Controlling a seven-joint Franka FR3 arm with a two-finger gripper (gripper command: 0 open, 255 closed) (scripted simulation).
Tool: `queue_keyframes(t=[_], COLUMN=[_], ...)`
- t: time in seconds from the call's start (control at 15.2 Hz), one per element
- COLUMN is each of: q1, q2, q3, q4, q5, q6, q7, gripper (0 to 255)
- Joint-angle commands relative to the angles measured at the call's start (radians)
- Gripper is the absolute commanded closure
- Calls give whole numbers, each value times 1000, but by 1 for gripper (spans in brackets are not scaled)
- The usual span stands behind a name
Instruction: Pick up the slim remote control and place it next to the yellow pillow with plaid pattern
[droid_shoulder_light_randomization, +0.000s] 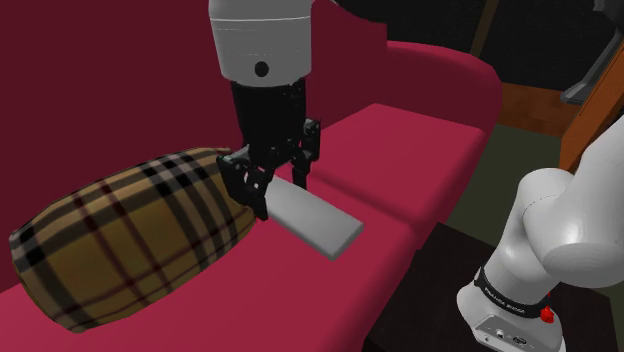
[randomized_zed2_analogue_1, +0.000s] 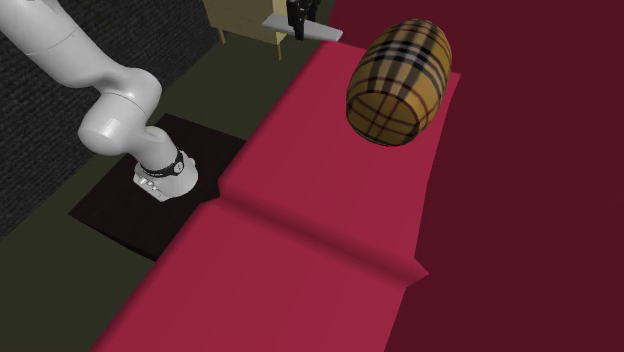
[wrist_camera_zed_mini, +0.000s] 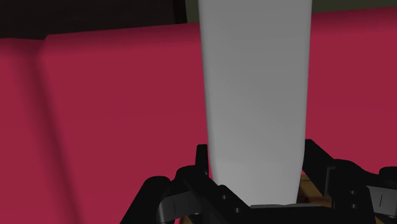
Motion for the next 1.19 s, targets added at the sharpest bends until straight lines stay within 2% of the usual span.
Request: queue_keyframes(t=[0.0, 1.12], q1=[1, 8], q2=[-3, 9], q3=[1, 17], q4=[-29, -247], q5=[2, 5], q6=[27, 256], q7=[-1, 0], gripper=[255, 255])
